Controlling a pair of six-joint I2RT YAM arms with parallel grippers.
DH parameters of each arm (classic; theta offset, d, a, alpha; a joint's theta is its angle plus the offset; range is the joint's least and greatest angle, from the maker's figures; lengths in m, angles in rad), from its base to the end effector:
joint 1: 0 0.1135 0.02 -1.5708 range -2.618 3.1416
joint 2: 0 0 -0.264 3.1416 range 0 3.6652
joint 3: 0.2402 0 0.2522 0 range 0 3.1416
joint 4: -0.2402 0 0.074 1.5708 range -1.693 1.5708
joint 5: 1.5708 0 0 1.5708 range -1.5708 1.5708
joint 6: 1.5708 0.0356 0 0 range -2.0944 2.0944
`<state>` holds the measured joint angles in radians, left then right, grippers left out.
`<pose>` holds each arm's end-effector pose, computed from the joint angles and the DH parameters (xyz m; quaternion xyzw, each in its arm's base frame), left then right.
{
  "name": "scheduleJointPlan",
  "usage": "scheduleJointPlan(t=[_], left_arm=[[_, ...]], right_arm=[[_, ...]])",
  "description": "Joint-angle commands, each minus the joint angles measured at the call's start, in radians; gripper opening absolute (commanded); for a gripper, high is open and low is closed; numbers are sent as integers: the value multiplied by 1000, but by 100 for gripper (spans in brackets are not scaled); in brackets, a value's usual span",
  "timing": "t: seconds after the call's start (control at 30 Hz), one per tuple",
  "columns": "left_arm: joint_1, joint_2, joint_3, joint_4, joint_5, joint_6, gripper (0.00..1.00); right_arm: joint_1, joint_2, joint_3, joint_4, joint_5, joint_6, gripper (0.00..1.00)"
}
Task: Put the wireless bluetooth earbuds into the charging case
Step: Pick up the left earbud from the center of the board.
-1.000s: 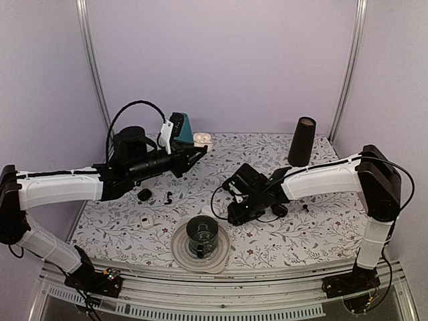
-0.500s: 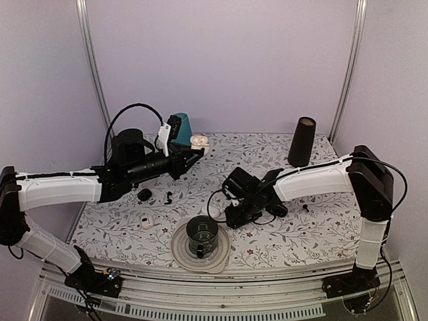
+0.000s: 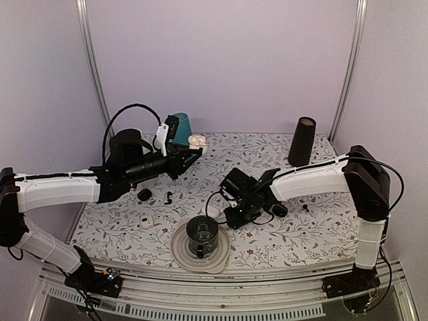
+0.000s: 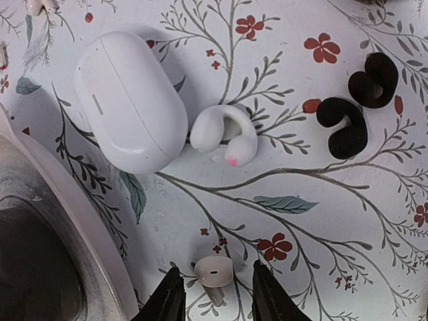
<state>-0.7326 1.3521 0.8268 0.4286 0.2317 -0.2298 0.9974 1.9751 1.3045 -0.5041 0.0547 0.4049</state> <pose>0.2271 -0.2153 0.2898 0.2582 0.6930 -0.3849 0.5522 0.2161 0.3310 0.1499 -0.2810 0.9390 0.1064 0.1676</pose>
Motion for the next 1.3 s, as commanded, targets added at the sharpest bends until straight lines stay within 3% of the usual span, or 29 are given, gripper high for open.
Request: scheduleJointPlan(t=[0.0,0.5,0.97,1.27], left_arm=[[16,-15,-8,27,14,-8,0],[16,-13,-2,21,14,-14,0],[17,-10,9,17,20,-19,0],[16,-13,9,15,20,-24,0]], right_arm=[[12,19,19,-14,23,-55,34],[15,30,0,16,-27,-266,34],[15,45,-11,36,-15,-332,31],[10,44,-30,46,-29,-324,22]])
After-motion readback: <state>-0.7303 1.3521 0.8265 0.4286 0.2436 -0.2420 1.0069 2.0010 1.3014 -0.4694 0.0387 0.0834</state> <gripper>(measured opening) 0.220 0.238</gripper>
